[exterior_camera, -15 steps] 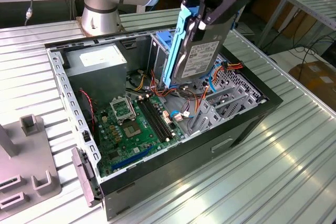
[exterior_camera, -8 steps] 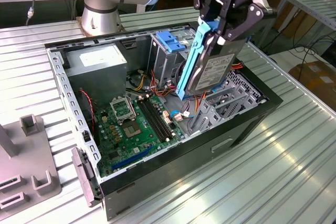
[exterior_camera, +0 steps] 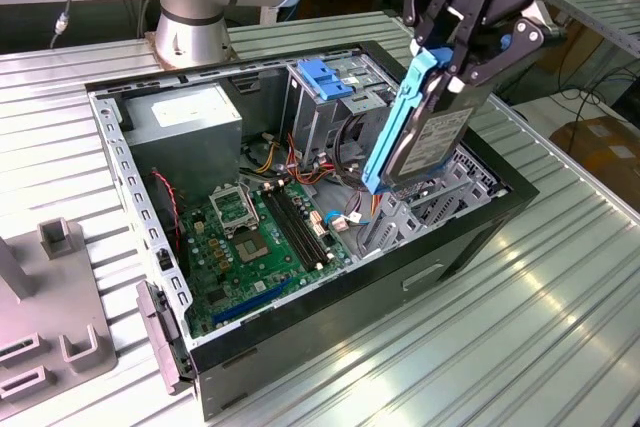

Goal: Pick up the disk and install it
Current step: 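Insert the disk into the insertion slot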

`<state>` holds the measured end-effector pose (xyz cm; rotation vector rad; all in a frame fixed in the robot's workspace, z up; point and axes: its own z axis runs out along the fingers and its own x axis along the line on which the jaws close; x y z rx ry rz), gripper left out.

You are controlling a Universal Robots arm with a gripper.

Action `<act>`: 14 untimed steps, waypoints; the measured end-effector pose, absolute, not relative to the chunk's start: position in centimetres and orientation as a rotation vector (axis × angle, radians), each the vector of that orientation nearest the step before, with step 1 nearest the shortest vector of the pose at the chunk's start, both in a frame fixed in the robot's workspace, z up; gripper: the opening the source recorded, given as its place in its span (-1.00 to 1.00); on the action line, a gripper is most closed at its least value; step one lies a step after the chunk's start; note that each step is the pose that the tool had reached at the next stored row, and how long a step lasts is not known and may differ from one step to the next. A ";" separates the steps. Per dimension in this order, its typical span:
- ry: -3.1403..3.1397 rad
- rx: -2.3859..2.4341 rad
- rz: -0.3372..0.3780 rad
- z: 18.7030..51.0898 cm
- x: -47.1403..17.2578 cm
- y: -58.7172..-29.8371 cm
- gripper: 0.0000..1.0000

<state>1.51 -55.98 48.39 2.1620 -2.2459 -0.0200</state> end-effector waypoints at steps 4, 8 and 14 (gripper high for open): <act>-2.246 2.162 -0.020 48.3 2.8 -56.1 -0.25; -2.246 2.162 -0.020 48.2 4.0 -56.1 -0.25; -2.249 2.165 -0.013 48.1 4.8 -56.1 -0.25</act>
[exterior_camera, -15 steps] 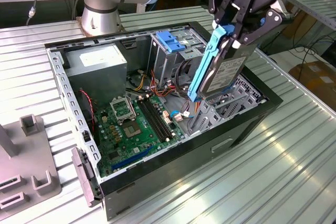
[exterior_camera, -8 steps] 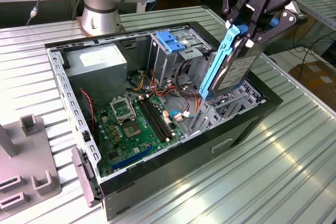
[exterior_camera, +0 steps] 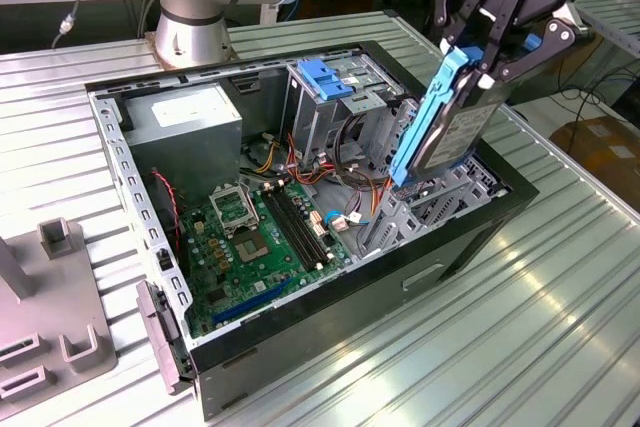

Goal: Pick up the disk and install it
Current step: 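Insert the disk into the insertion slot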

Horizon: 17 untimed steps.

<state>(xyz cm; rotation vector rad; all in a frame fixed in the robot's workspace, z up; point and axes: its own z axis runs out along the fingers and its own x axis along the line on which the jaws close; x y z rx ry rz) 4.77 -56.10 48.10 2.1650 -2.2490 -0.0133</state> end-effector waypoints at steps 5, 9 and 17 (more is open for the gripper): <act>-2.254 2.173 0.001 48.0 5.0 -56.1 -0.25; -2.234 2.206 0.015 47.4 5.1 -56.1 -0.25; -2.224 2.217 0.015 46.6 5.9 -56.1 -0.25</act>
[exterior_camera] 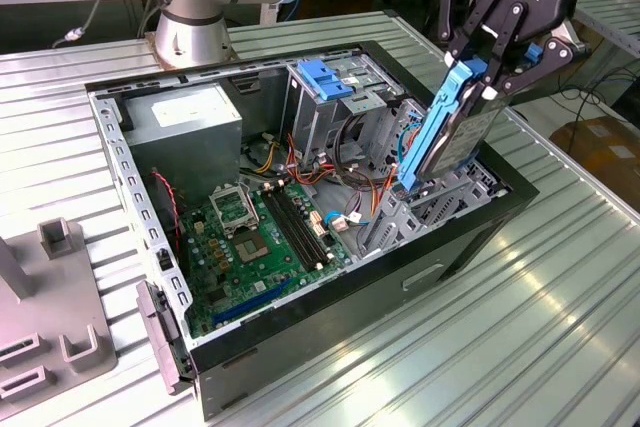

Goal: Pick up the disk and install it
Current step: 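Insert the disk into the insertion slot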

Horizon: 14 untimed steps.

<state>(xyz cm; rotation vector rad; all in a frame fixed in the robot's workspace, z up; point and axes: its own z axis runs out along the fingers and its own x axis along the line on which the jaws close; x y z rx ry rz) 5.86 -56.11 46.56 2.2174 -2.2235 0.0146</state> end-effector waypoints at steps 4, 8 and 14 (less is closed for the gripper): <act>-2.226 2.220 0.009 46.3 5.9 -56.2 -0.25; -2.259 2.196 -0.001 46.1 5.9 -56.5 -0.25; -2.269 2.185 -0.001 45.4 5.9 -56.7 -0.25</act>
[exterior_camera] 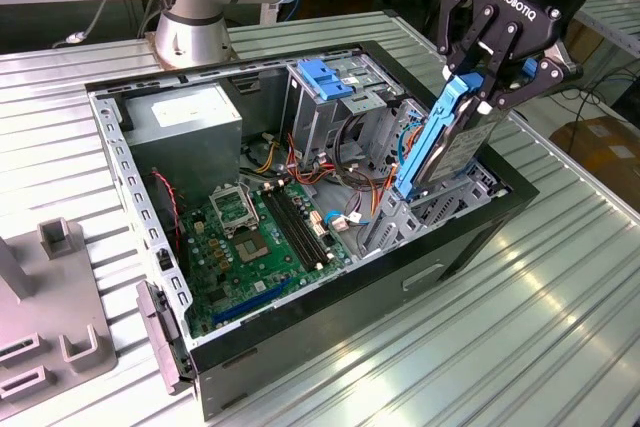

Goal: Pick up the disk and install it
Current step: 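Insert the disk into the insertion slot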

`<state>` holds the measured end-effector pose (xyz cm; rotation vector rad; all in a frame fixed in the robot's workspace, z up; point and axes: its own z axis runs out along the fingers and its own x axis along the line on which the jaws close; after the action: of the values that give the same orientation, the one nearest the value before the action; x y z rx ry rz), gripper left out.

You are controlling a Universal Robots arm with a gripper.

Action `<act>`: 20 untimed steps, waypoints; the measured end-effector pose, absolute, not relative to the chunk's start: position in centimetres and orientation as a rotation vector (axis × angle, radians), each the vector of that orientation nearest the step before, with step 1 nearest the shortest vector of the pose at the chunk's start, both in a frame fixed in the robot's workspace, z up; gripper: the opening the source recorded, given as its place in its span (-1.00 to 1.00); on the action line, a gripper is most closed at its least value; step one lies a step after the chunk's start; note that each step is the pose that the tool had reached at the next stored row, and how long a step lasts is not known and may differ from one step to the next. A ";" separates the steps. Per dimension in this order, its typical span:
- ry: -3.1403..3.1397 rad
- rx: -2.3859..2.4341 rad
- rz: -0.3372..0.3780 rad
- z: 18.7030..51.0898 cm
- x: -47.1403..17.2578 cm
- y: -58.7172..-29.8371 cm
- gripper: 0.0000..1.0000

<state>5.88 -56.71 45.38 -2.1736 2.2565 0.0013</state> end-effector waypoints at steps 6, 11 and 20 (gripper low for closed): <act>2.256 -2.174 0.001 45.4 5.9 -56.7 -0.25; 2.257 -2.174 0.002 45.2 5.9 -56.7 -0.25; 2.261 -2.178 0.011 43.8 5.9 -56.7 -0.25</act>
<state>5.89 -56.71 43.81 -2.1778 2.2607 0.0105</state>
